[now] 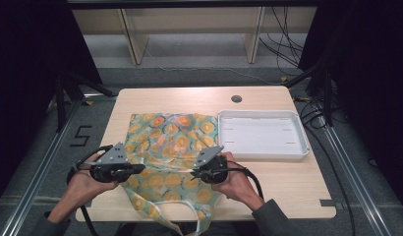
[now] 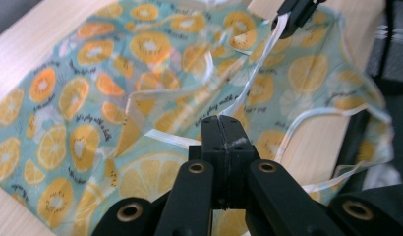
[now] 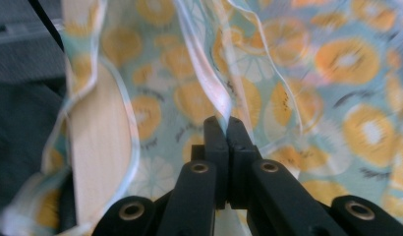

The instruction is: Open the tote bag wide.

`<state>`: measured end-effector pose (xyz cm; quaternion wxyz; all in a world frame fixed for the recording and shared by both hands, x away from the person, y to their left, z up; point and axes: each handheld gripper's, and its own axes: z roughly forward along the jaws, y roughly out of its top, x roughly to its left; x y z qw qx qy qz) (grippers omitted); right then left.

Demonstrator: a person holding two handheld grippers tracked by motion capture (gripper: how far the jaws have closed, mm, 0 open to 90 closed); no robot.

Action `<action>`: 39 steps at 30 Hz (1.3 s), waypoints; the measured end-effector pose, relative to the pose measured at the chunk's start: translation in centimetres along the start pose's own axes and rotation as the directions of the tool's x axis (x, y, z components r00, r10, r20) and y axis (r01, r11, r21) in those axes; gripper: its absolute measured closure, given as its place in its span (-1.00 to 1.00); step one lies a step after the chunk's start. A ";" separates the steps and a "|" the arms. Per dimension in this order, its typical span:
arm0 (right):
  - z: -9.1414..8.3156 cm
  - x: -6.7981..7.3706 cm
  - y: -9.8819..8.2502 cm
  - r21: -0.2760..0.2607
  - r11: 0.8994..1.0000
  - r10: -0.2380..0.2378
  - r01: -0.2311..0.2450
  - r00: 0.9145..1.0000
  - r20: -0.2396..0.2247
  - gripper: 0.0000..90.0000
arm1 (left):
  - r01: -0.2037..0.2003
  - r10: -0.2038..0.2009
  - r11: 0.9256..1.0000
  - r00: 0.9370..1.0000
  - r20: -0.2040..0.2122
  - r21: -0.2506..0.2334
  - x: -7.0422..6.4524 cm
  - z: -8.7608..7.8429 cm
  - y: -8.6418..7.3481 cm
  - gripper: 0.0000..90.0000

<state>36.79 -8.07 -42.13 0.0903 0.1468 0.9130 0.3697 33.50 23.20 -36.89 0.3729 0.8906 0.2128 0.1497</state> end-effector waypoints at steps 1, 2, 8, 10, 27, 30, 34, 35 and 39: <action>-0.6 -0.2 0.3 -0.021 1.000 -0.001 0.001 1.000 0.001 1.00 | 0.003 -0.003 1.000 1.000 -0.005 -0.011 0.1 -0.3 0.3 0.99; -1.1 -0.3 0.7 -0.035 0.999 0.005 -0.005 1.000 0.001 1.00 | 0.000 0.000 1.000 1.000 -0.010 -0.013 0.2 -0.6 0.6 0.99; -1.7 -3.2 2.4 -0.091 0.996 0.027 -0.022 0.998 0.055 1.00 | 0.023 -0.026 0.999 0.997 -0.070 -0.049 3.2 -0.1 2.9 0.99; -1.1 -4.9 2.8 -0.092 0.995 0.047 -0.040 0.996 0.079 1.00 | 0.045 -0.049 0.998 0.994 -0.094 -0.045 4.5 0.8 3.4 0.99; 5.5 -9.8 2.5 0.037 0.982 0.175 -0.185 0.966 0.190 0.47 | 0.167 -0.152 0.983 0.975 -0.159 0.080 10.8 9.6 0.1 0.99; 3.7 -8.4 3.2 0.009 0.982 0.186 -0.191 0.967 0.175 0.34 | 0.198 -0.183 0.976 0.972 -0.149 0.093 11.3 10.2 -0.7 0.99; 1.5 -5.9 4.0 -0.024 0.991 0.132 -0.130 0.978 0.158 0.42 | 0.198 -0.183 0.976 0.970 -0.159 0.085 11.6 9.9 -0.8 1.00; 1.5 -5.9 4.0 -0.024 0.991 0.132 -0.130 0.978 0.158 0.42 | 0.198 -0.183 0.976 0.970 -0.159 0.085 11.6 9.9 -0.8 0.99; -0.4 -3.2 4.8 -0.062 0.996 0.075 -0.068 0.991 0.111 0.72 | 0.206 -0.192 0.976 0.968 -0.160 0.072 11.8 9.6 -0.9 1.00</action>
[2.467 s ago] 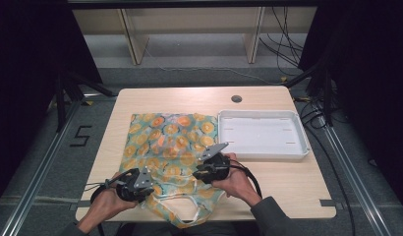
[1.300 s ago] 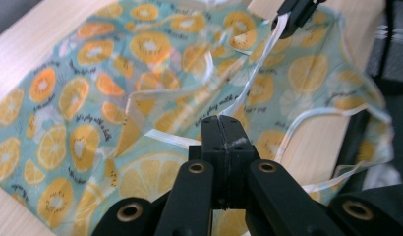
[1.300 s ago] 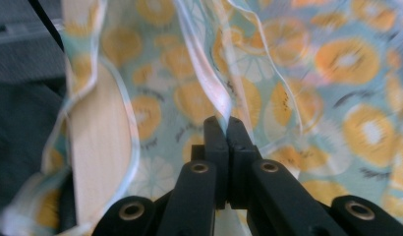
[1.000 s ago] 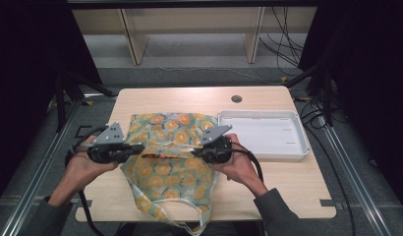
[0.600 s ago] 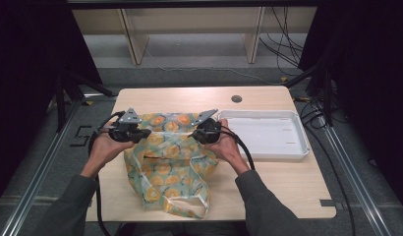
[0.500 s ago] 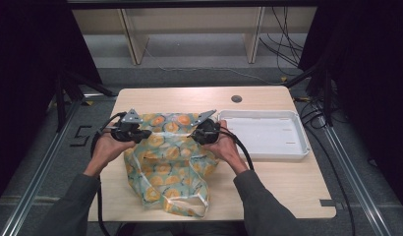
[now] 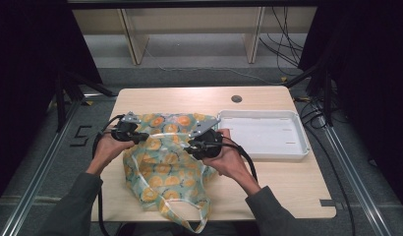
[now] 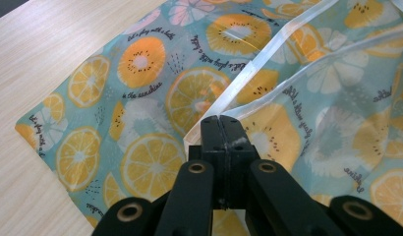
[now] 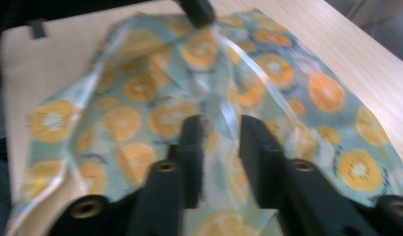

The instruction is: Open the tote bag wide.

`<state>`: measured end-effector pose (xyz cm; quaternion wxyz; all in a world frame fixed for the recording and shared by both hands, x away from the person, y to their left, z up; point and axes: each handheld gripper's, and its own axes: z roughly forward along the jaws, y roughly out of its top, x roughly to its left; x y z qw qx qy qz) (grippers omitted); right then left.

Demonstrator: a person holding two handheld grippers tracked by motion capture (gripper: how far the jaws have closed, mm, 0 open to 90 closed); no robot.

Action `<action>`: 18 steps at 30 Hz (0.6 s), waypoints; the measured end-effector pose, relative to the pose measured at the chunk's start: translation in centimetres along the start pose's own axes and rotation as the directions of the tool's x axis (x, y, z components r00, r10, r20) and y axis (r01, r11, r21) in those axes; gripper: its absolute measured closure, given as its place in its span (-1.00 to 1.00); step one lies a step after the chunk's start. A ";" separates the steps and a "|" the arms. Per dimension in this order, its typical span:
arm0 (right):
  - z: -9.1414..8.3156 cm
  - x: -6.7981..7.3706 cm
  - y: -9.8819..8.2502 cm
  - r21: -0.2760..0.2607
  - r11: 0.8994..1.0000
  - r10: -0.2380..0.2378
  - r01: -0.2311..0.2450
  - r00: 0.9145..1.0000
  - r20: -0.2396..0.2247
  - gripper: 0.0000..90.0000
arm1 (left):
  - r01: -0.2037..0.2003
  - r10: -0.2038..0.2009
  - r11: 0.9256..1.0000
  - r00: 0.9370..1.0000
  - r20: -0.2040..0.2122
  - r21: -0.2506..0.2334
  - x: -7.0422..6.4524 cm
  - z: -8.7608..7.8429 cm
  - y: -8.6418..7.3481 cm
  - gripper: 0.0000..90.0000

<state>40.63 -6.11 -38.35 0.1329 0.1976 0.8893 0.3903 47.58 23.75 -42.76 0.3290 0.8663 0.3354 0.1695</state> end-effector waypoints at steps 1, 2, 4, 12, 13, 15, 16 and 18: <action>-0.2 0.3 0.1 -0.002 1.000 -0.016 0.016 1.000 -0.020 0.80 | -0.005 0.005 1.000 1.000 0.008 0.002 0.0 -0.1 0.0 1.00; -0.4 1.1 0.1 -0.010 0.999 -0.033 0.033 0.998 -0.058 0.87 | 0.004 -0.004 1.000 1.000 0.007 0.002 0.0 -0.2 0.0 0.99; -0.3 1.9 0.1 -0.005 0.999 -0.044 0.044 0.996 -0.083 0.90 | 0.011 -0.011 1.000 1.000 0.007 -0.003 0.1 -0.2 0.0 1.00; 3.2 1.7 -3.5 0.257 0.962 -0.076 0.088 0.996 -0.054 1.00 | 0.023 -0.023 0.999 1.000 0.000 -0.034 0.6 -0.9 0.0 1.00; 3.2 0.9 -3.8 0.262 0.963 -0.060 0.064 0.998 -0.020 1.00 | 0.025 -0.025 0.999 1.000 0.010 -0.034 0.7 -1.1 0.0 1.00; 3.0 -0.8 -4.4 0.261 0.964 -0.052 0.042 0.998 0.032 1.00 | 0.011 -0.011 0.999 1.000 0.012 -0.048 0.8 -1.4 0.2 1.00; 2.9 -1.4 -4.6 0.262 0.965 -0.021 0.006 0.998 0.055 1.00 | 0.013 -0.012 0.998 1.000 0.013 -0.056 0.7 -1.5 0.4 1.00; 3.0 -2.6 -5.1 0.257 0.966 -0.008 -0.019 0.994 0.105 1.00 | 0.009 -0.008 0.998 1.000 0.013 -0.066 0.6 -1.7 0.6 0.99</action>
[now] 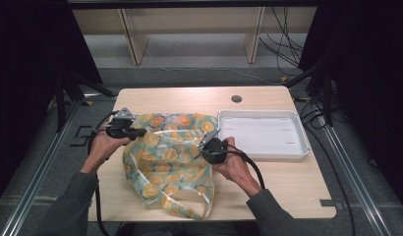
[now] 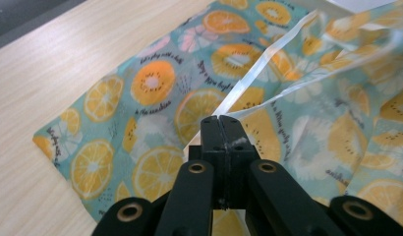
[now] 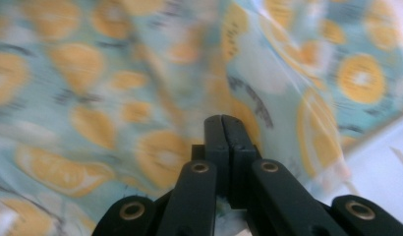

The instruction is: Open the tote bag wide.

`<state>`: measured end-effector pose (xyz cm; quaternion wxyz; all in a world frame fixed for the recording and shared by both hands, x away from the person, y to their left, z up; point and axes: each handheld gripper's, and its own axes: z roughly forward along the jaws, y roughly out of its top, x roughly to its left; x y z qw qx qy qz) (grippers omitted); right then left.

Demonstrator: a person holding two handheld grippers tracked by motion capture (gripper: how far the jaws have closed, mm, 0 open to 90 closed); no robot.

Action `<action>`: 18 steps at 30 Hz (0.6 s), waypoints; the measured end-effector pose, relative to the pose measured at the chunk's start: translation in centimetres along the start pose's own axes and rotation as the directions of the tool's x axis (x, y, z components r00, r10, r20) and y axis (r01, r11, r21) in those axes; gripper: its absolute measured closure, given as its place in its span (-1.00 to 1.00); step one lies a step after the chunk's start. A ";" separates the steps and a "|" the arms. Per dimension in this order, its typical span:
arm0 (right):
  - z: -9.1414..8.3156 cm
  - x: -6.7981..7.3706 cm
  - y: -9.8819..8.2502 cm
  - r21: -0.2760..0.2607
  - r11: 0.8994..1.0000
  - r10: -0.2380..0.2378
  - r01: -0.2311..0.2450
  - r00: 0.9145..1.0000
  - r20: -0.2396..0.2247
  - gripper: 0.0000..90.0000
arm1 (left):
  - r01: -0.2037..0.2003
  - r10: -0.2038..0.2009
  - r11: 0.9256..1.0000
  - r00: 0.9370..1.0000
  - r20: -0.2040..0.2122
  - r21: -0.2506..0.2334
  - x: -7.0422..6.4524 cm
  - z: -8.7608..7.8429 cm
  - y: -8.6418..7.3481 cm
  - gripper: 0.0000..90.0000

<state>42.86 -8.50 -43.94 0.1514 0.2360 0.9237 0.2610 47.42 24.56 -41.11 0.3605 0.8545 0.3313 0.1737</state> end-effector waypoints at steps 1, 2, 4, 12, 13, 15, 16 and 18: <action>0.2 -0.6 -0.2 -0.004 1.000 0.015 -0.015 1.000 0.004 1.00 | -0.016 0.016 1.000 1.000 0.001 0.004 0.1 0.1 0.0 0.99; 0.5 -1.2 -0.4 -0.018 1.000 0.012 -0.012 1.000 0.005 1.00 | -0.013 0.013 1.000 1.000 -0.001 0.010 0.0 0.4 0.0 0.99; 1.1 -1.8 -0.9 -0.006 0.999 0.036 -0.036 0.999 0.023 1.00 | -0.005 0.005 0.999 1.000 -0.003 0.031 0.0 1.3 -0.5 1.00; 2.6 -2.1 -1.3 0.031 0.999 0.022 -0.023 1.000 0.008 0.98 | 0.025 -0.026 0.997 1.000 0.009 0.079 0.2 3.2 -1.8 0.99; 2.4 -2.0 -1.2 0.012 0.999 0.029 -0.029 1.000 0.012 0.95 | 0.027 -0.028 0.997 1.000 0.009 0.073 0.3 3.1 -1.8 0.99; 1.8 -1.9 -1.0 -0.026 1.000 0.017 -0.017 1.000 -0.016 0.84 | 0.037 -0.038 0.997 0.999 0.009 0.068 0.3 3.1 -1.8 0.99; 1.4 -1.2 -0.9 -0.046 0.996 0.075 -0.076 0.997 -0.018 0.73 | 0.034 -0.035 0.997 0.999 0.010 0.069 0.3 3.1 -1.7 0.99; 0.8 -0.7 -0.3 -0.095 0.995 0.033 -0.038 0.998 -0.048 0.53 | 0.031 -0.032 0.997 0.999 0.008 0.066 0.3 3.1 -1.7 0.99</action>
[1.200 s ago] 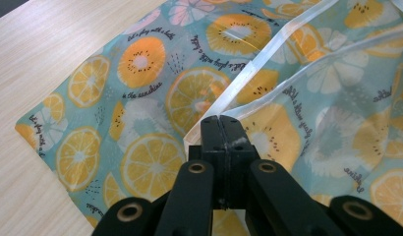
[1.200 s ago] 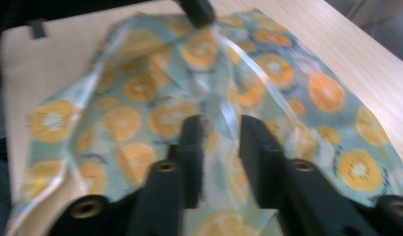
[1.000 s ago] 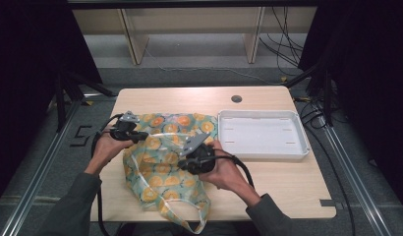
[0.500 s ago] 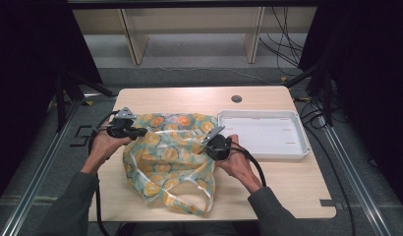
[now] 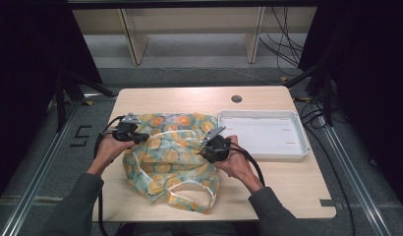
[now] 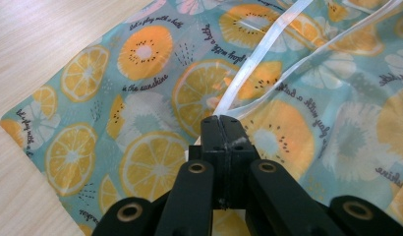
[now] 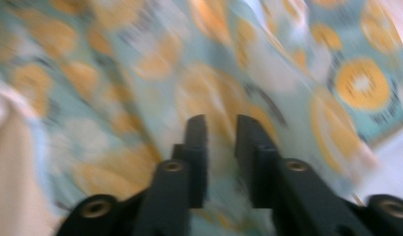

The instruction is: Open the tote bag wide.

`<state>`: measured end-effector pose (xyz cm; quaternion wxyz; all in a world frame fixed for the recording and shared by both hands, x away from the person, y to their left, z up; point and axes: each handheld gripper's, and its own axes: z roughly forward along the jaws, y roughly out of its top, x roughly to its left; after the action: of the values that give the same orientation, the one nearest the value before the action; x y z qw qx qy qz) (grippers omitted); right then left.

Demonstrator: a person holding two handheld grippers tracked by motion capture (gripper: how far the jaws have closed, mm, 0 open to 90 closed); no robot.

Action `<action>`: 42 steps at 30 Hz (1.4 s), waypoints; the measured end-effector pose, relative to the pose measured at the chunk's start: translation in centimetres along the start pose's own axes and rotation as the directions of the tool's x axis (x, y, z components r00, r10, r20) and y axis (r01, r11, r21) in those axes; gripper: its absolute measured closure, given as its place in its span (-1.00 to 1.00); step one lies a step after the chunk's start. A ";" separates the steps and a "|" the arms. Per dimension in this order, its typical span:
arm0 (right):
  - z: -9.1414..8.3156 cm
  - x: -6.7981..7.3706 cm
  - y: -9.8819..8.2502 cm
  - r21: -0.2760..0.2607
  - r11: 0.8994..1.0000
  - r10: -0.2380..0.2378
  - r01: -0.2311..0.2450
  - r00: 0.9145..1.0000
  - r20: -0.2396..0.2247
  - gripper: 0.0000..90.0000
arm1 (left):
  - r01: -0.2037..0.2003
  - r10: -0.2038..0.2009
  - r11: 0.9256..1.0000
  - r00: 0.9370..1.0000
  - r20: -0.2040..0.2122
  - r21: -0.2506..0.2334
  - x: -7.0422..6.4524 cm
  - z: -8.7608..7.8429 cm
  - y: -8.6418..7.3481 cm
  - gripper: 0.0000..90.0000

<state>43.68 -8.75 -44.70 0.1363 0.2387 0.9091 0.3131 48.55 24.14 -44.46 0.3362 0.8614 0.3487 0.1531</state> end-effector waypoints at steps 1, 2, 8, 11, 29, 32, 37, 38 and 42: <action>-0.2 0.5 0.4 -0.013 1.000 -0.012 0.012 1.000 -0.013 0.39 | 0.004 -0.004 1.000 1.000 0.004 0.005 0.0 0.1 0.0 0.99; -0.3 1.0 0.7 -0.020 1.000 -0.020 0.019 1.000 -0.024 0.28 | 0.008 -0.008 1.000 1.000 -0.001 -0.001 0.0 0.1 0.0 0.99; 1.2 3.5 1.7 -0.019 0.998 -0.067 0.067 0.998 -0.012 -0.05 | 0.005 -0.005 1.000 1.000 0.000 0.002 0.0 0.1 0.0 0.99; 2.4 3.9 1.5 0.038 0.997 -0.070 0.069 0.998 0.005 -0.16 | 0.005 -0.005 1.000 1.000 0.002 -0.002 0.0 0.0 0.0 0.99; 2.9 2.3 1.1 0.058 0.995 -0.087 0.086 0.996 0.002 1.00 | -0.073 0.070 0.996 0.996 -0.060 -0.049 -2.3 -4.0 1.2 0.33; 2.1 2.0 1.4 0.027 0.997 -0.075 0.076 0.997 -0.015 1.00 | -0.137 0.129 0.985 0.989 -0.078 -0.107 -4.8 -6.3 1.7 0.21; 0.7 1.5 1.9 -0.017 0.999 -0.049 0.048 0.998 -0.045 1.00 | -0.253 0.250 0.967 0.967 -0.057 -0.040 -9.4 -6.8 0.4 0.18; 0.3 1.7 1.9 -0.010 1.000 -0.007 0.006 0.999 -0.037 1.00 | -0.267 0.266 0.964 0.962 -0.068 -0.008 -9.8 -6.4 -0.2 0.14; -0.3 1.4 2.2 -0.030 1.000 0.003 -0.004 0.999 -0.054 1.00 | -0.233 0.238 0.971 0.959 -0.150 0.053 -10.5 -4.0 -2.4 -0.05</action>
<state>43.10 -6.68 -43.22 0.1148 0.2298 0.9072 0.3331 37.91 19.92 -43.54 0.2722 0.8879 0.2715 0.2526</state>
